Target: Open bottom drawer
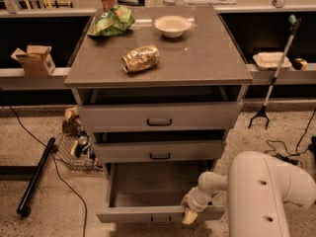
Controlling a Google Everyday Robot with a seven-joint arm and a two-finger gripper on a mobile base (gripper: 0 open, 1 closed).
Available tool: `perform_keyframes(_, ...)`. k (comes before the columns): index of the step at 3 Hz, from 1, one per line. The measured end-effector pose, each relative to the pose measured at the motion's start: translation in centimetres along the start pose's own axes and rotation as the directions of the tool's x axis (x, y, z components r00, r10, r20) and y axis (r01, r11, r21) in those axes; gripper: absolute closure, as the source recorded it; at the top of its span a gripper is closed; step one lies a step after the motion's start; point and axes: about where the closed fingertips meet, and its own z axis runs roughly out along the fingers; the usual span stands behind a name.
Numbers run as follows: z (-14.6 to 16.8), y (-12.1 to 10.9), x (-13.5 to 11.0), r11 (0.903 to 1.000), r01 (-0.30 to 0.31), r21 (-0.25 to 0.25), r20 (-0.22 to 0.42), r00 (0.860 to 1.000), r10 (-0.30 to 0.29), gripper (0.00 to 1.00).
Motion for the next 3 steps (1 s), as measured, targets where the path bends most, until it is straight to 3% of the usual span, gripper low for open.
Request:
perform_keyframes(1, -1.9, 0.6, 0.8, 1.0000, -0.004, 0.009, 0.026, 1.000, 0.004, 0.00)
perform_keyframes(2, -7.2, 2.3, 2.3, 0.9987, 0.001, 0.051, 0.081, 0.997, -0.005, 0.00)
perform_keyframes(3, -13.0, 4.4, 3.4, 0.9949, -0.005, 0.101, 0.085, 0.996, -0.004, 0.00)
